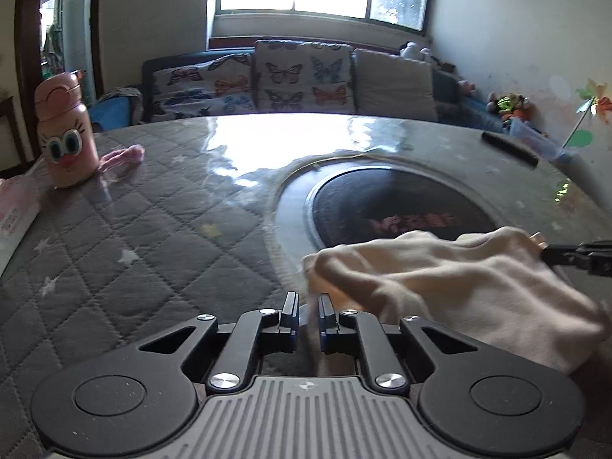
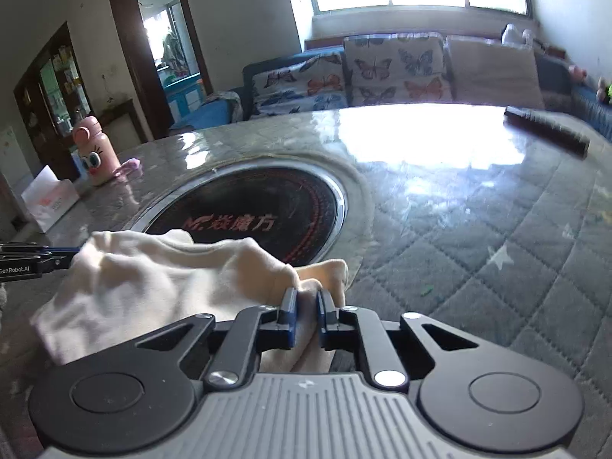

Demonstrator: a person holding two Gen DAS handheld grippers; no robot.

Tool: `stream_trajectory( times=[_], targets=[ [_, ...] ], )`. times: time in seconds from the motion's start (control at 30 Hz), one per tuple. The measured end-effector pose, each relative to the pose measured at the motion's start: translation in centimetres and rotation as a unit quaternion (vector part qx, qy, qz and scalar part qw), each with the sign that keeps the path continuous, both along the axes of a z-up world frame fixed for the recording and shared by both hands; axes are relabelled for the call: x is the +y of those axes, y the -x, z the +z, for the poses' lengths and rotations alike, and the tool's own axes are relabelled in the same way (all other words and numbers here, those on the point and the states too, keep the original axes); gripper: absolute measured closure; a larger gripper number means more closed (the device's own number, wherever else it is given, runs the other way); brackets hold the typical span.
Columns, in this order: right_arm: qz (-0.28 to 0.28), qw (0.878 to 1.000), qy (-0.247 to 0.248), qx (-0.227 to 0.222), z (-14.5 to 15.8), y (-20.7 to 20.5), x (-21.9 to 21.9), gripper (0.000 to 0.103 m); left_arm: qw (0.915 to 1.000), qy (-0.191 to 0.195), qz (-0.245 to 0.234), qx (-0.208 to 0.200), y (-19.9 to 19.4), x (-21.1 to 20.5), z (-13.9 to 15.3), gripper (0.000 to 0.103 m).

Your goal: Fold clothes

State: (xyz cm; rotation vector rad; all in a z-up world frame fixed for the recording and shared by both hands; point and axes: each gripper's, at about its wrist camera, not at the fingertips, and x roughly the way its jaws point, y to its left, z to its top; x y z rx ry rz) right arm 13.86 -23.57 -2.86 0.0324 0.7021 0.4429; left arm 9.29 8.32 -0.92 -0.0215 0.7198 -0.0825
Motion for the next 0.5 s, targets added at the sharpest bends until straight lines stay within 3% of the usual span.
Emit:
stream_trajectory(
  times=[0.13,0.27,0.5],
  targets=[
    [0.002,0.999,0.028,-0.014,-0.6,-0.5,0.5,0.094,0.9996,-0.021,0.020,0.007,0.1,0.8,-0.6,0.092],
    [0.011,0.999,0.022,-0.028,0.9,-0.1,0.8,0.093,0.9994,-0.014,0.015,-0.029,1.2,0.5,1.6,0.092],
    [0.052,0.998,0.005,-0.026,2.4,-0.2,2.6,0.091,0.9947,0.040,-0.071,-0.062,1.9,-3.3,4.2,0.091]
  ],
)
